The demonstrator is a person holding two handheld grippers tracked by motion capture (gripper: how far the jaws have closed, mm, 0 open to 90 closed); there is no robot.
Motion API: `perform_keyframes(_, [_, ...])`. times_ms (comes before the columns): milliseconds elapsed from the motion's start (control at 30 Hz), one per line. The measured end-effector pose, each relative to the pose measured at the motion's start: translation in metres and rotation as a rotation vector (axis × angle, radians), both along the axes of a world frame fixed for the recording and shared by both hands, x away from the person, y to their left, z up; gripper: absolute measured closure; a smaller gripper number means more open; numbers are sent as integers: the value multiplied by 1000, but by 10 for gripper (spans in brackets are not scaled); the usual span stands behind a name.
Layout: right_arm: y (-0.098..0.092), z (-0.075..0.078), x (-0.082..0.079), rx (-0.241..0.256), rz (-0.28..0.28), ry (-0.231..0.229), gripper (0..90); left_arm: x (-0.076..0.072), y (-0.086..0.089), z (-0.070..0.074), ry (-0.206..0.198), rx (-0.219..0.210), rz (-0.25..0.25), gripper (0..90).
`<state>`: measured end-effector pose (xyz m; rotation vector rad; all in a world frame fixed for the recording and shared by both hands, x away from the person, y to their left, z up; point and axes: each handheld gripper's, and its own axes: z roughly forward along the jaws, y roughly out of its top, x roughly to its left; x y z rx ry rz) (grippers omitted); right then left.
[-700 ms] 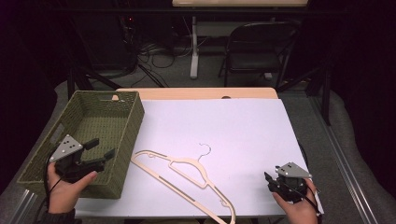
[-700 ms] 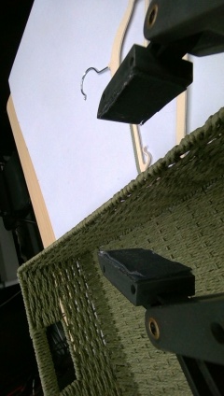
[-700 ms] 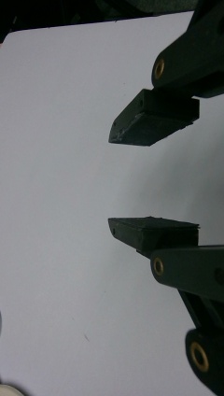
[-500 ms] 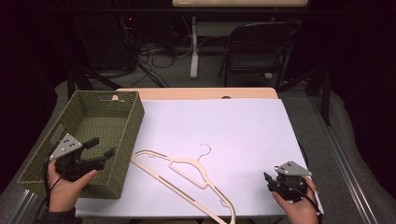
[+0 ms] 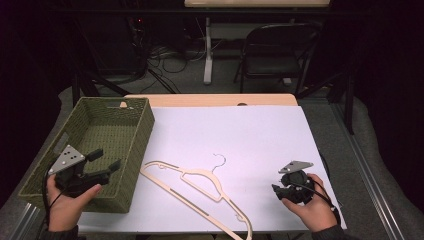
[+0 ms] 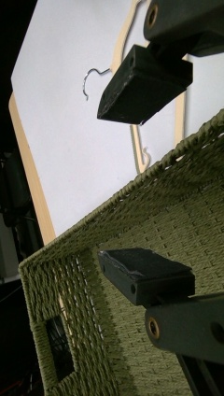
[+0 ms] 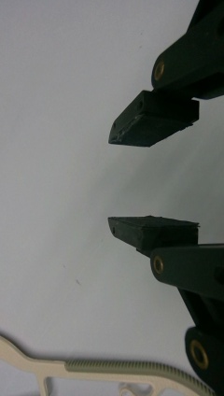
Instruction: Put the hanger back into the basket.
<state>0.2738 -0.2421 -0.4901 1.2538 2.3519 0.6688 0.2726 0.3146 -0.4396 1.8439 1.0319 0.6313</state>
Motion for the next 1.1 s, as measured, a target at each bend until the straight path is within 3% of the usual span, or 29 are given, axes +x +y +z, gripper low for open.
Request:
perform_keyframes(100, [5,4,5,16,8,65,595,-2,1,1,-4,-4,1,272])
perform_keyframes(133, [15,7,11,3,18,113,611,-3,2,1,-4,-10,5,273])
perform_keyframes(200, [25,9,14,-30,46,155,617,-3,2,0,3,-9,1,274])
perform_keyframes(267, [32,9,15,-37,64,158,624,-3,1,0,5,-7,-2,274])
perform_keyframes(300, [46,9,16,-58,105,201,644,-2,0,-1,10,-5,-6,281])
perform_keyframes(333, [49,8,17,-68,118,203,647,-1,0,-2,11,-3,-8,283])
perform_keyframes(433, [61,5,20,-57,136,223,649,-2,-1,-3,18,6,-15,286])
perform_keyframes(467, [63,6,21,-77,139,243,646,-2,-1,-3,19,11,-15,287])
perform_keyframes(633, [69,5,23,-108,154,244,614,-4,0,-3,15,7,0,287])
perform_keyframes(900, [81,2,25,-82,171,282,590,-6,-1,-4,17,18,1,288])
perform_keyframes(1033, [96,0,26,-99,186,286,590,-6,0,-5,16,16,-1,288])
perform_keyframes(1100, [103,-5,26,-68,200,264,600,-5,0,-5,20,14,1,288])
